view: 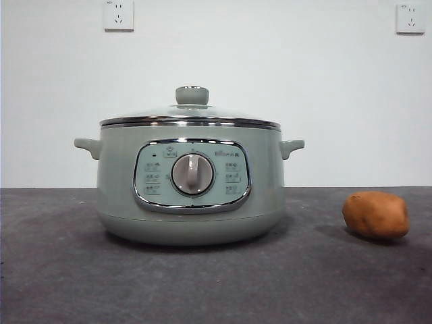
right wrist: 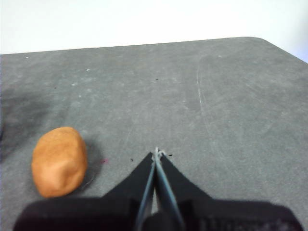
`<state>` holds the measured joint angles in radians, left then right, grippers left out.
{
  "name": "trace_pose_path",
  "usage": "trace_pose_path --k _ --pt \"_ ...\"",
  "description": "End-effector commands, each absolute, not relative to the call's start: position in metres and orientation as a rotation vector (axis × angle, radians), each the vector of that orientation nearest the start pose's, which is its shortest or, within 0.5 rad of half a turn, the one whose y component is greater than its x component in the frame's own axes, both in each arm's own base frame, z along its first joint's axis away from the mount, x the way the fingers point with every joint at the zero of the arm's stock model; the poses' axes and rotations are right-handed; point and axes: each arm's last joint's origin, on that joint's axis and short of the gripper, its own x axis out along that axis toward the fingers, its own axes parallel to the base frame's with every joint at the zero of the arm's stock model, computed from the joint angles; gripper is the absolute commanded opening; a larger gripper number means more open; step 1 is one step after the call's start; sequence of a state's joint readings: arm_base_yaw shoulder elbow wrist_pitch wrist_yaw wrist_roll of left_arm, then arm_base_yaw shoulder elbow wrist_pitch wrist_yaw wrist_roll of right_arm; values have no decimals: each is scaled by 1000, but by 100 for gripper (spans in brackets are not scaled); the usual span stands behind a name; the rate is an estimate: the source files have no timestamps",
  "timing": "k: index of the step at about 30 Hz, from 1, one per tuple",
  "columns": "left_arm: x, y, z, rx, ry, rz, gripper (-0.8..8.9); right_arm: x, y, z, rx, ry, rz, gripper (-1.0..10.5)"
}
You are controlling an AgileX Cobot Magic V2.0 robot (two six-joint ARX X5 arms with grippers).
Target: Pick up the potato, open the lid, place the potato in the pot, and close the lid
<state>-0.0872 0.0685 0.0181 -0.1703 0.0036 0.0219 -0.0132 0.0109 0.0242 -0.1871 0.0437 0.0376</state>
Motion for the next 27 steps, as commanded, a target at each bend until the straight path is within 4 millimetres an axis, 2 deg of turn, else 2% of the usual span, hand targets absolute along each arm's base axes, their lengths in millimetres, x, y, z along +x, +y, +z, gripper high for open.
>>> trace_pose_path --k 1,8,19,27 --pt "99 -9 145 35 222 -94 -1 96 -2 150 58 177 -59 0" --pt "98 -9 151 8 208 -92 -3 96 -2 156 178 140 -65 -8" --pt "100 -9 187 6 181 -99 0 92 2 199 240 78 88 -8" --pt "117 -16 218 -79 261 -282 1 105 8 221 268 189 297 -8"
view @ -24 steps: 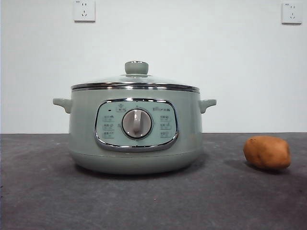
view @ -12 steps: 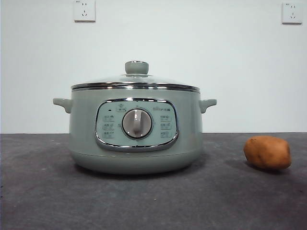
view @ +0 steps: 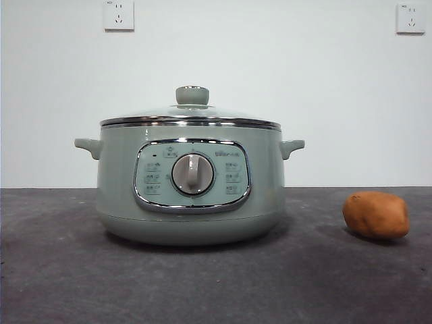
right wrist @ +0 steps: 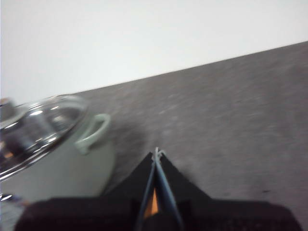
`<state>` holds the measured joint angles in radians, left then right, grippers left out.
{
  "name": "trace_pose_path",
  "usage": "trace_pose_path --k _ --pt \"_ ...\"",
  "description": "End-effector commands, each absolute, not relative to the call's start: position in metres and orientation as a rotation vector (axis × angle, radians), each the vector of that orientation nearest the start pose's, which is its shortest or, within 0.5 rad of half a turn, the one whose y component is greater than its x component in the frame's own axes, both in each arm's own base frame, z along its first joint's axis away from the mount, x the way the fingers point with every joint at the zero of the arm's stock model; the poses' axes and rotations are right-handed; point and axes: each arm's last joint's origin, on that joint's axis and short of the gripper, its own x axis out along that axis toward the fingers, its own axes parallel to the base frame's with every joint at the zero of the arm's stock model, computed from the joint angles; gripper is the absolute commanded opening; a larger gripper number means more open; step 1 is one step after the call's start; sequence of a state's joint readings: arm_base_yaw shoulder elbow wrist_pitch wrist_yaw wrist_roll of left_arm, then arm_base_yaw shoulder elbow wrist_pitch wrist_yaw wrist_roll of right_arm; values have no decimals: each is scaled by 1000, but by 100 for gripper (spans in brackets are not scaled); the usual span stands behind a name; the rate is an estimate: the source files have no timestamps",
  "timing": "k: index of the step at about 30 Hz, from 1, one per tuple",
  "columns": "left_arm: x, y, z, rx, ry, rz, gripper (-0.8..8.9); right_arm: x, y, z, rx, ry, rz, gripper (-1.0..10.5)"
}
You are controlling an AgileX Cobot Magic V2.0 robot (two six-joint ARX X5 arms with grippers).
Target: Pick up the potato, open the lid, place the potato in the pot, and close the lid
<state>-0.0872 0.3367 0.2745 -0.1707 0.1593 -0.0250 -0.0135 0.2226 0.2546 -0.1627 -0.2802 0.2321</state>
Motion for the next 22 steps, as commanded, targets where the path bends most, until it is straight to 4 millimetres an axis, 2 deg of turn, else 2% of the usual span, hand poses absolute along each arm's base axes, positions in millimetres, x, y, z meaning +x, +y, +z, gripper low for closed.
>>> trace_pose_path --k 1,5,11,13,14,17,19,21,22 --pt "120 -17 221 -91 276 -308 1 107 9 223 271 206 321 -7" --pt "135 -23 234 -134 355 -463 1 117 12 235 296 293 427 1" --pt "156 -30 249 -208 506 -670 1 129 12 256 308 467 442 14" --pt "163 -31 253 -227 558 -684 23 133 12 264 290 522 443 115" --pt "166 -32 255 -234 582 -680 68 135 12 267 282 546 443 195" --pt "174 -32 260 -250 644 -673 344 142 12 278 273 622 442 431" --pt "178 -33 263 -257 667 -670 495 145 12 285 270 658 442 532" --pt "182 -33 266 -261 684 -667 575 152 12 291 272 701 440 611" --pt "185 -33 268 -264 684 -662 577 155 12 293 277 721 438 645"
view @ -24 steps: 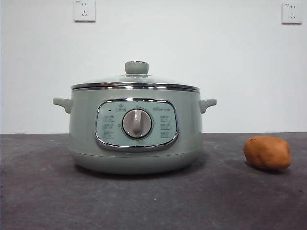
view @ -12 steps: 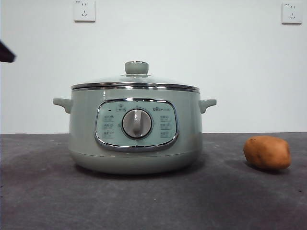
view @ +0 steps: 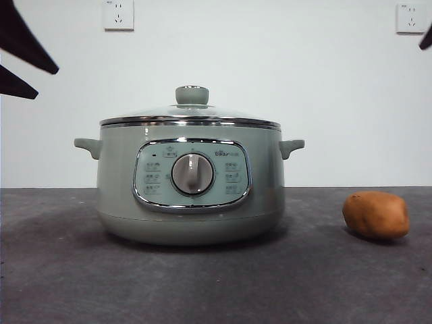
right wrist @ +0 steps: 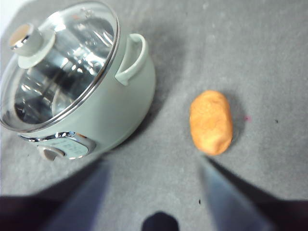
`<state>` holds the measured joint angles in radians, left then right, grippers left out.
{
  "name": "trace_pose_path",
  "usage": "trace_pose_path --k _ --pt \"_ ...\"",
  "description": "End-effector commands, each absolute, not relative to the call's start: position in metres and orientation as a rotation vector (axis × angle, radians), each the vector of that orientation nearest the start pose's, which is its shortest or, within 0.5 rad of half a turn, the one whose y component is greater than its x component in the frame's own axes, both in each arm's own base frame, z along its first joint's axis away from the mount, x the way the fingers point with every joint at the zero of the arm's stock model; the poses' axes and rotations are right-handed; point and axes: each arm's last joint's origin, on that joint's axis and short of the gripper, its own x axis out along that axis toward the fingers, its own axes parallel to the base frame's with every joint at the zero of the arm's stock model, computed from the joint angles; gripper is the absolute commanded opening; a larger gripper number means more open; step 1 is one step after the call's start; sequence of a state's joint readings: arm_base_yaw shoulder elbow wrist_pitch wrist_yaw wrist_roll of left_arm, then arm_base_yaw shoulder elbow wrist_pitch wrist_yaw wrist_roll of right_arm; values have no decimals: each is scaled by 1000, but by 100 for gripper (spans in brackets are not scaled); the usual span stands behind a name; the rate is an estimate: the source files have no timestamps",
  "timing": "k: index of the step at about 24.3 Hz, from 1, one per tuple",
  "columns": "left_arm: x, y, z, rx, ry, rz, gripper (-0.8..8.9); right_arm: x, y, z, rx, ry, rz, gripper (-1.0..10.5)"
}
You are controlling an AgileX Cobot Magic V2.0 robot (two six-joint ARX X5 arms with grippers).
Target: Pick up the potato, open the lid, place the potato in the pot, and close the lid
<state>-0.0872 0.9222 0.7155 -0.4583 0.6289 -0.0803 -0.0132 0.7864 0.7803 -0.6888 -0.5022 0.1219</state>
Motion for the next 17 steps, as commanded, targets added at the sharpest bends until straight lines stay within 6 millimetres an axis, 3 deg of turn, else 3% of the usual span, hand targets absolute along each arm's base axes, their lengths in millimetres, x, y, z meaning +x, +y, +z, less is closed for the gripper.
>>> trace_pose_path --k 1,9,13,17 --pt "187 -33 270 -273 687 -656 576 161 12 295 271 731 440 670" --pt "188 -33 271 -279 689 -655 575 183 12 286 348 854 406 668" --pt "188 -33 271 -279 689 -655 575 197 14 270 335 953 419 832" --pt "189 -34 270 -278 689 -655 575 218 29 254 239 1062 370 832"
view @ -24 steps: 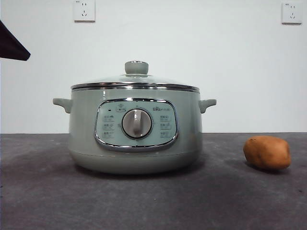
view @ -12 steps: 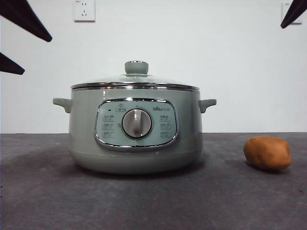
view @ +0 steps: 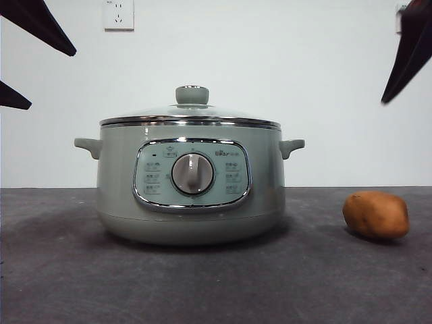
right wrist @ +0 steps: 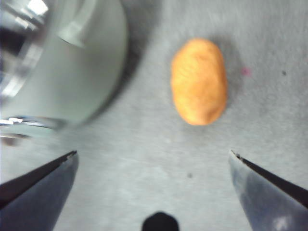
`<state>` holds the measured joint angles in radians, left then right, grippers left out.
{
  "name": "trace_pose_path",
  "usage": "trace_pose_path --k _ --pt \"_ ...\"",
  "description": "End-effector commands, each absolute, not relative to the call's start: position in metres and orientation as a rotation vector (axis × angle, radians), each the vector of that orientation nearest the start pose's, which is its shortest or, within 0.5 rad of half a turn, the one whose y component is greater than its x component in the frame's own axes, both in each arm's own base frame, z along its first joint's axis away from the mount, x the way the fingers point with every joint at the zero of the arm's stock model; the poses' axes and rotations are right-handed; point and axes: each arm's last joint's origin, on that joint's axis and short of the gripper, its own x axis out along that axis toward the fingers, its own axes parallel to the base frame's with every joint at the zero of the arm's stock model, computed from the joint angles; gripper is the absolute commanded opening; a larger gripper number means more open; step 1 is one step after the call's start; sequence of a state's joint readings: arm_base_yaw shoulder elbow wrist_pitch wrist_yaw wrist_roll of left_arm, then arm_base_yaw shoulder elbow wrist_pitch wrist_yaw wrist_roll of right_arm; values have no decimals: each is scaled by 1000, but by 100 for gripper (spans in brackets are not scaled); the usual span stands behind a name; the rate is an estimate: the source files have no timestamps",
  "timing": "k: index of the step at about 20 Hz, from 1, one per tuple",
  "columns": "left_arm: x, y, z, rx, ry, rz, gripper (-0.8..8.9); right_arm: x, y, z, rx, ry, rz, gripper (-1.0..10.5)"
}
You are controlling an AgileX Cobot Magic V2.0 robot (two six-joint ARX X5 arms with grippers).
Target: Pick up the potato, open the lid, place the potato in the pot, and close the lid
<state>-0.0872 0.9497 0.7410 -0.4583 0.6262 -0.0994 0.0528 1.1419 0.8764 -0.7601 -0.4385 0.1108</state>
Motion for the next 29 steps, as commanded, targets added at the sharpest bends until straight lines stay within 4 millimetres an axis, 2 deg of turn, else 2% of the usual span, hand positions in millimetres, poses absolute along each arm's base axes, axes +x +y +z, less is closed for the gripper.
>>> trace_pose_path --k 1,5,10,14,15,17,18,20,24,29 --pt "188 -34 270 -278 690 -655 575 224 34 250 190 1085 343 832" --pt "188 -33 270 -278 699 -655 574 251 55 235 8 1133 281 821" --pt "186 -33 267 -278 733 -653 574 281 69 212 -42 1130 299 818" --pt "184 -33 265 -262 752 -658 574 294 72 190 -47 1170 291 807" --pt "184 -33 265 -260 752 -659 574 295 72 186 -49 1181 290 718" --pt "184 -33 265 -253 748 -662 573 296 73 181 -49 1201 289 300" --pt "184 -33 265 -253 748 -662 566 296 73 179 -50 1213 289 30" --pt "184 -33 265 -251 743 -662 566 296 73 179 -51 1220 289 -9" --pt "185 -33 272 -247 728 -664 566 293 72 185 -48 1221 286 -9" --pt "189 -40 304 -214 682 -680 566 271 67 221 -44 1163 290 -8"
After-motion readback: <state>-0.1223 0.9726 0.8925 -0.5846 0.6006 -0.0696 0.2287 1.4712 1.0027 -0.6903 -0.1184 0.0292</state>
